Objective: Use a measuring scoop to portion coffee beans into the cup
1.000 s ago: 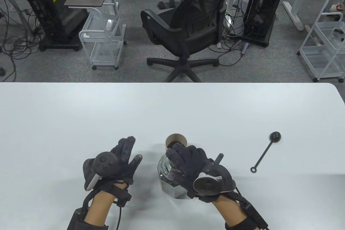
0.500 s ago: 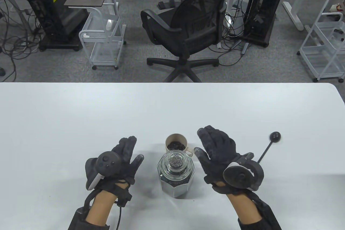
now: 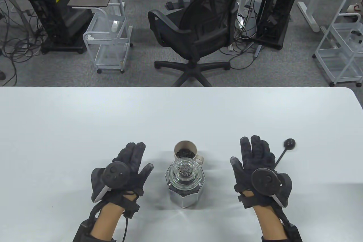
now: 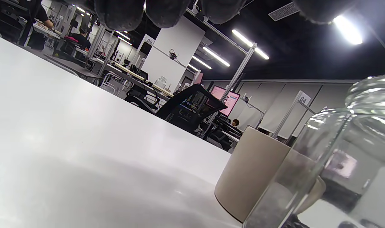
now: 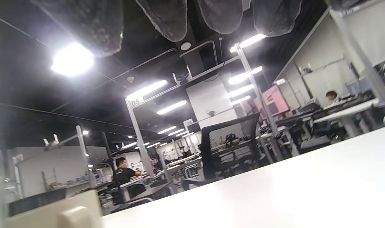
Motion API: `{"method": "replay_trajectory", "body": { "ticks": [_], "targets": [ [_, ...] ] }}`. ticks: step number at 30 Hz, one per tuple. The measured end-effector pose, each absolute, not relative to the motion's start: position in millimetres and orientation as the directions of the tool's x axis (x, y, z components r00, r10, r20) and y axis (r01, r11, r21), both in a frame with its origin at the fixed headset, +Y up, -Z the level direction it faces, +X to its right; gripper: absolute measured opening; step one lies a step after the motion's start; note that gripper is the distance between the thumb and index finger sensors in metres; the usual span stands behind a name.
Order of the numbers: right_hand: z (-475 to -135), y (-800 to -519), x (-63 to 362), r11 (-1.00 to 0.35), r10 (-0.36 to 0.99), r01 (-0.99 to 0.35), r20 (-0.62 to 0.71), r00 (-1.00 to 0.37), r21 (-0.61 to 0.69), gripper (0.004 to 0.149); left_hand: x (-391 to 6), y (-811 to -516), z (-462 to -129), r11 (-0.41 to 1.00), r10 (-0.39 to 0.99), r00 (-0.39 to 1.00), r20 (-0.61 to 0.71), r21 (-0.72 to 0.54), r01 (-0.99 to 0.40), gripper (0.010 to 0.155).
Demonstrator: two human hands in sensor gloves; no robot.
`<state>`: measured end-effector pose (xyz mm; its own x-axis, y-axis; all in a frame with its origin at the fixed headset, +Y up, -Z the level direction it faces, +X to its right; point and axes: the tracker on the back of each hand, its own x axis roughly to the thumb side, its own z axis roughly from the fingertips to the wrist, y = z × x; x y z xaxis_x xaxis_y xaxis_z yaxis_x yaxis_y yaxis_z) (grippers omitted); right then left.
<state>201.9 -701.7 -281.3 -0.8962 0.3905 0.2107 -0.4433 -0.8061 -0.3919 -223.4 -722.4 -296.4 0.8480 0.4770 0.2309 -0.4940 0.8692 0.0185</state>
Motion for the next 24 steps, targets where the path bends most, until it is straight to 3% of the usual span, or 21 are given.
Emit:
{"method": "replay_trajectory", "body": {
  "ticks": [10,24],
  "targets": [
    [-282.8,-722.1,212.0,-0.9,0.378,-0.371,0.017,-0.926,-0.229,0.08,-222.2,-736.8,-303.2,0.911,0.407,0.894,0.186,-0.012,-0.412,0.085],
    [-284.8,-725.7,215.3,-0.851,0.461,-0.46,0.061,-0.885,-0.254,0.078,-220.1,-732.1,-302.3,0.886,0.455,0.866,0.209,-0.005,-0.464,0.085]
  ]
}}
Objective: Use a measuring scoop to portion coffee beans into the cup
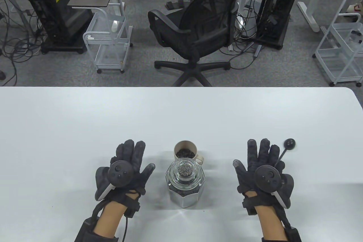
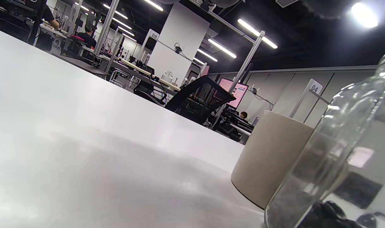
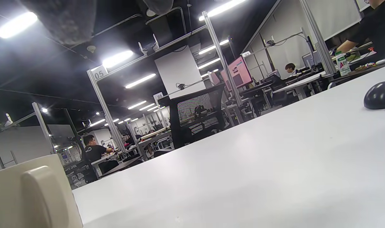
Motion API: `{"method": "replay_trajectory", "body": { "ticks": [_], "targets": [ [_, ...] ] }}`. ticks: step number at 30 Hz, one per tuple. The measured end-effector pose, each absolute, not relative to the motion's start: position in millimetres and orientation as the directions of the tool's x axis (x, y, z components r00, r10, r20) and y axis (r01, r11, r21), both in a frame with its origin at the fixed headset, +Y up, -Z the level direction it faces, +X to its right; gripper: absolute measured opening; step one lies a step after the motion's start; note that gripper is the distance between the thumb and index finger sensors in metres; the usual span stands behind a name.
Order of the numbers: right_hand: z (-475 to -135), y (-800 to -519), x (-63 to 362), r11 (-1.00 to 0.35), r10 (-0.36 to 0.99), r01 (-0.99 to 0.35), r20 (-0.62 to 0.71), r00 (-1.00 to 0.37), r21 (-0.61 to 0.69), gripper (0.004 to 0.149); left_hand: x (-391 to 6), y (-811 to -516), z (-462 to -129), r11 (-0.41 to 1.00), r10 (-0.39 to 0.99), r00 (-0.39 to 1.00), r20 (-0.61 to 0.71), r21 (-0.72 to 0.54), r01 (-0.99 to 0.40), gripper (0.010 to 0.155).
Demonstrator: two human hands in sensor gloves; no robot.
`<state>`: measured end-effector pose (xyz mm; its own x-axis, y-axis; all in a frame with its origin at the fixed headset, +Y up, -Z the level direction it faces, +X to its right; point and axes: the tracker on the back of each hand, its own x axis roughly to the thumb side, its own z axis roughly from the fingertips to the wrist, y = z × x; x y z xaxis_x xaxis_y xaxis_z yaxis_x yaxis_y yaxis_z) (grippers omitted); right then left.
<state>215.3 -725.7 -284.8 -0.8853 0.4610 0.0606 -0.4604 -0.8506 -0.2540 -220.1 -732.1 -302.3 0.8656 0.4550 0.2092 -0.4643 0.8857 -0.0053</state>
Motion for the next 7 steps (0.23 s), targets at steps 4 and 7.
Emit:
{"method": "replay_trajectory", "body": {
  "ticks": [4,7],
  "targets": [
    [-285.3,-727.3,215.9,-0.831,0.496,-0.499,0.077,-0.865,-0.246,0.079,-219.8,-732.0,-301.3,0.883,0.459,0.862,0.213,-0.005,-0.469,0.085],
    [-285.5,-727.1,216.0,-0.834,0.491,-0.495,0.079,-0.867,-0.244,0.079,-220.4,-732.7,-301.7,0.882,0.464,0.862,0.206,-0.013,-0.472,0.084]
  ]
}}
